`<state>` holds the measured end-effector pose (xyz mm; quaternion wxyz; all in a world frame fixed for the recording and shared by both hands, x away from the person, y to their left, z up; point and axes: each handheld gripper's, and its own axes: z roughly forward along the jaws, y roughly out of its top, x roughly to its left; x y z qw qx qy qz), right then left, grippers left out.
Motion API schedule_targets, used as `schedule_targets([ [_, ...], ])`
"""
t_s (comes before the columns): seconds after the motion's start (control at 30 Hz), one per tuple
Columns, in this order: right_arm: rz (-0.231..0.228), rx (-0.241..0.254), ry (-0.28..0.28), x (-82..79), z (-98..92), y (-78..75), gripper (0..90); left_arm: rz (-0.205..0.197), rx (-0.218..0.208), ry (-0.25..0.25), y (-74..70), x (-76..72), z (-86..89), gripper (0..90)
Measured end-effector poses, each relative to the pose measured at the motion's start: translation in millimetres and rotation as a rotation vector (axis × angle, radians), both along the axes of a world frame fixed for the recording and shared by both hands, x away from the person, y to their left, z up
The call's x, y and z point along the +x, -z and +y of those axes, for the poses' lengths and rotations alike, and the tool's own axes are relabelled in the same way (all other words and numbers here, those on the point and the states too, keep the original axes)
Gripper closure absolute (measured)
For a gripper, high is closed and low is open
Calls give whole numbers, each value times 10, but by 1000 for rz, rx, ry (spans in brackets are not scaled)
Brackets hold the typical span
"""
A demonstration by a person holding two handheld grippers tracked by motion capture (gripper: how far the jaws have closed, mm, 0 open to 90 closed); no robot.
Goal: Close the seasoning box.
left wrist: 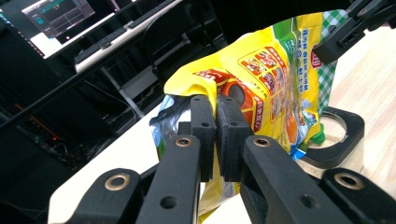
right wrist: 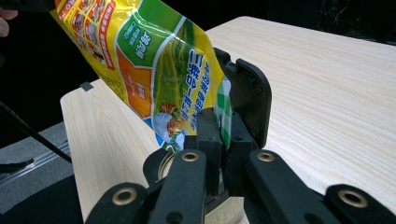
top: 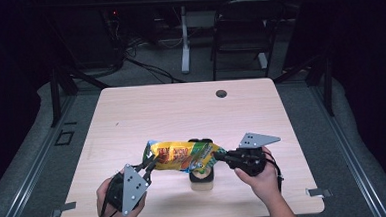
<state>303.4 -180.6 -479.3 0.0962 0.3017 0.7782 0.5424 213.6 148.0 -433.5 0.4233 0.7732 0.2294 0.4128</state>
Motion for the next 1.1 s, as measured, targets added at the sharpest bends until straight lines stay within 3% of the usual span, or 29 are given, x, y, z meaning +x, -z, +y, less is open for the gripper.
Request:
schedule_targets([
  [0.6, 0, 16, -3, 2, -6, 12, 873, 1, 0, -3, 7, 6, 8, 871],
  [1.1, 38, 22, -38, 41, 14, 101, 839, 12, -6, -7, 38, 11, 41, 871],
])
